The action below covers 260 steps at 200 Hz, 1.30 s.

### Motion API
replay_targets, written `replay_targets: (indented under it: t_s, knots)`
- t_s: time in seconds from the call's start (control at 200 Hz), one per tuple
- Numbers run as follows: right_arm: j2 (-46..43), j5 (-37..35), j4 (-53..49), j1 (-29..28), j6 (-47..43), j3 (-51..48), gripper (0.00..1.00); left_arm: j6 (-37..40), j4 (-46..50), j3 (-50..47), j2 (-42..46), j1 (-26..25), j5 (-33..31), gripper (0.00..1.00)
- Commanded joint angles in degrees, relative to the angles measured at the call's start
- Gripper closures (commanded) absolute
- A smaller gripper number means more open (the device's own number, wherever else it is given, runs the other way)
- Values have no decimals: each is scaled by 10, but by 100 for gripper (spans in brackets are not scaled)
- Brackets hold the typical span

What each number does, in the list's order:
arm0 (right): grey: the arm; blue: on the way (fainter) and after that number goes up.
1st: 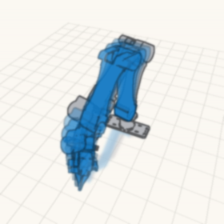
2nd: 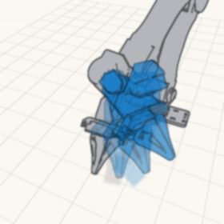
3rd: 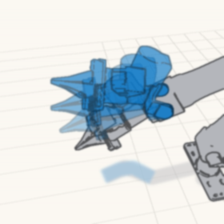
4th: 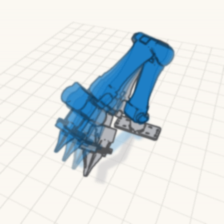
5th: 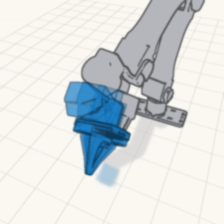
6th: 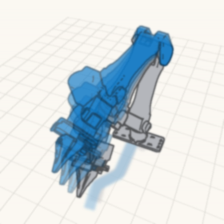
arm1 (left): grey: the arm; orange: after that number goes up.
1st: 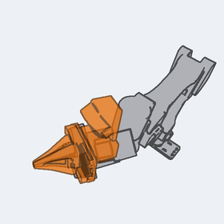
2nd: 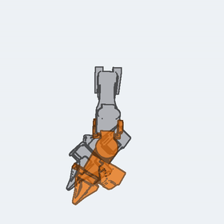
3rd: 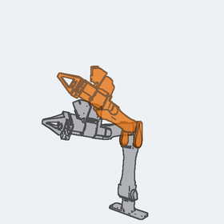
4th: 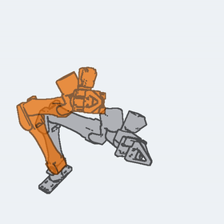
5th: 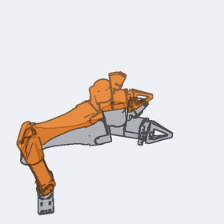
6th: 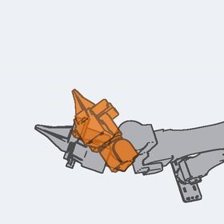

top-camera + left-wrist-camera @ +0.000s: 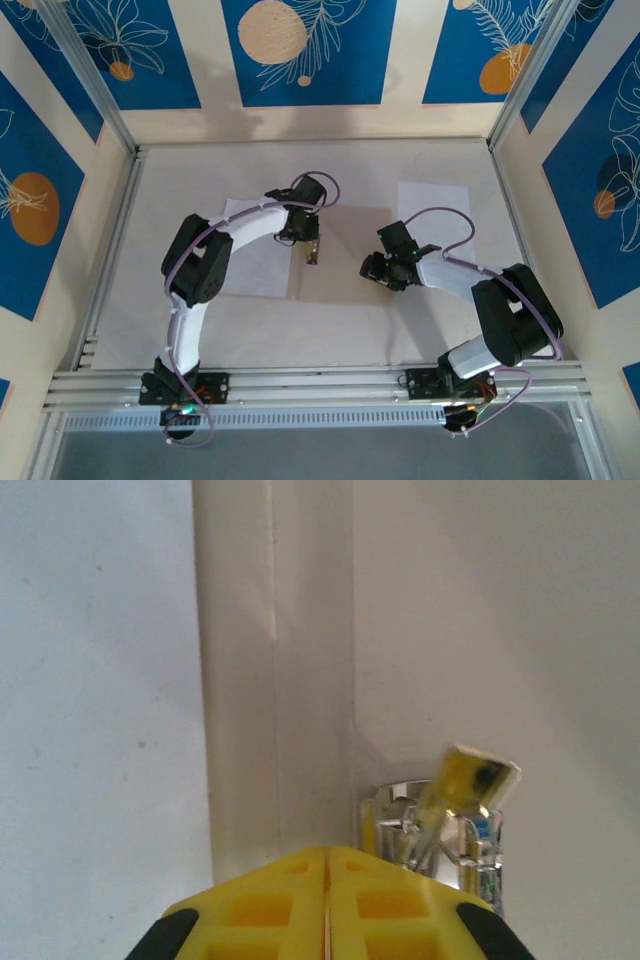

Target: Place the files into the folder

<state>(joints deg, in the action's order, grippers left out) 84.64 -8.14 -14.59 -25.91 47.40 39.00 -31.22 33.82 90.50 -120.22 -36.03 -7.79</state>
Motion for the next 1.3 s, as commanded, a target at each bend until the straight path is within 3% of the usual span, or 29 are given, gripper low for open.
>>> replay_targets:
  t_s: [0.0,0.215,0.765,1.295]
  knots:
    - [10,0,-47,-5,-9,-9,49,6,19,16,5,18,21,85]
    - [10,-1,-52,-4,-12,-4,49,12,24,-20,67,35,10,74]
    - [20,7,-61,-9,-23,24,49,-10,-21,-234,178,98,4,73]
    - [107,10,-54,-52,-13,88,49,-10,-51,-397,267,172,10,74]
